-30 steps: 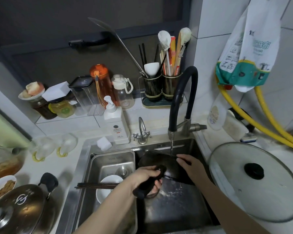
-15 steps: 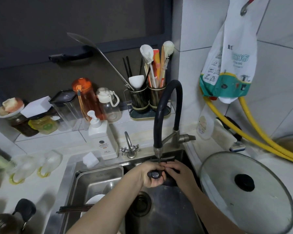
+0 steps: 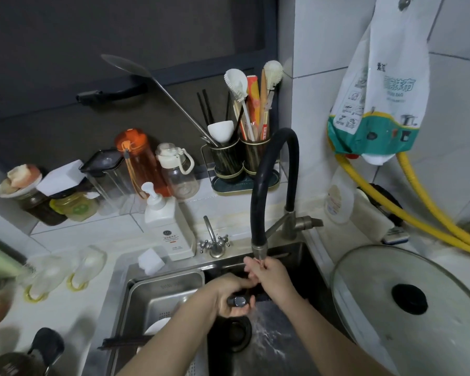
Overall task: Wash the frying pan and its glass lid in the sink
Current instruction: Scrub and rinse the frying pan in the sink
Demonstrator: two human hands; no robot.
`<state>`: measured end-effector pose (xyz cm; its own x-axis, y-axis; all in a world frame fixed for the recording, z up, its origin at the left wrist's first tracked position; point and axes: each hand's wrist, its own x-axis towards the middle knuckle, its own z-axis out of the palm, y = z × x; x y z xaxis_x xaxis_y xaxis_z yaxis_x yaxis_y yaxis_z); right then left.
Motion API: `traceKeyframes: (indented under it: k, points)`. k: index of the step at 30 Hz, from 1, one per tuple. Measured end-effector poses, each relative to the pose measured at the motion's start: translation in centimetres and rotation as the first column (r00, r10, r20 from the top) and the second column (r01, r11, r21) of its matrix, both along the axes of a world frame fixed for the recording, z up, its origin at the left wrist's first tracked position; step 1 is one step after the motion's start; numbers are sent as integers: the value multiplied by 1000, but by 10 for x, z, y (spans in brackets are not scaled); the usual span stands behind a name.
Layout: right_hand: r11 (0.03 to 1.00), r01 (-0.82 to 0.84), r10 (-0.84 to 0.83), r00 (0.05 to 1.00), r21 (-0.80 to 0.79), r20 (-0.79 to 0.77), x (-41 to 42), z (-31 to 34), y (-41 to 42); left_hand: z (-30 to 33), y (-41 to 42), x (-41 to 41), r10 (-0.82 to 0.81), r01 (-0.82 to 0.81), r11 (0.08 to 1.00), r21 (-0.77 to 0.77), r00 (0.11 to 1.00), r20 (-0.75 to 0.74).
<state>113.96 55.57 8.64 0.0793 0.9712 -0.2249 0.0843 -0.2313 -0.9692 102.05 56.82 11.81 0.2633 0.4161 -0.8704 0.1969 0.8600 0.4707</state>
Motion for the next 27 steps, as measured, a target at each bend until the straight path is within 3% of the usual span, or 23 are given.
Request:
traceKeyframes:
  k: [5,9,15,21,25,27]
  points:
    - [995,-93,97,976,-32,194,8,-21,-14,-11,-28,-11,-8,14,994,108,998,-56]
    - [984,-150,180,797,-101,577,31,-41,-33,-21,-49,-22,39,-38,989,141,999,-6]
    - [988,-62,125,849,-139,513,39,-50,-54,-16,-81,-37,106,-124,988,96,979,175]
    - [993,-17,73,877,-121,475,30,-40,-72,1,-98,-53,75,-98,991,90,971,225]
    - [969,-212,240,702,-125,671,49,-26,-85,12,-101,-63,76,-88,996,34,960,271]
    - [957,-266,269,662,-117,699,56,-15,-87,15,-103,-66,43,-60,997,54,961,274]
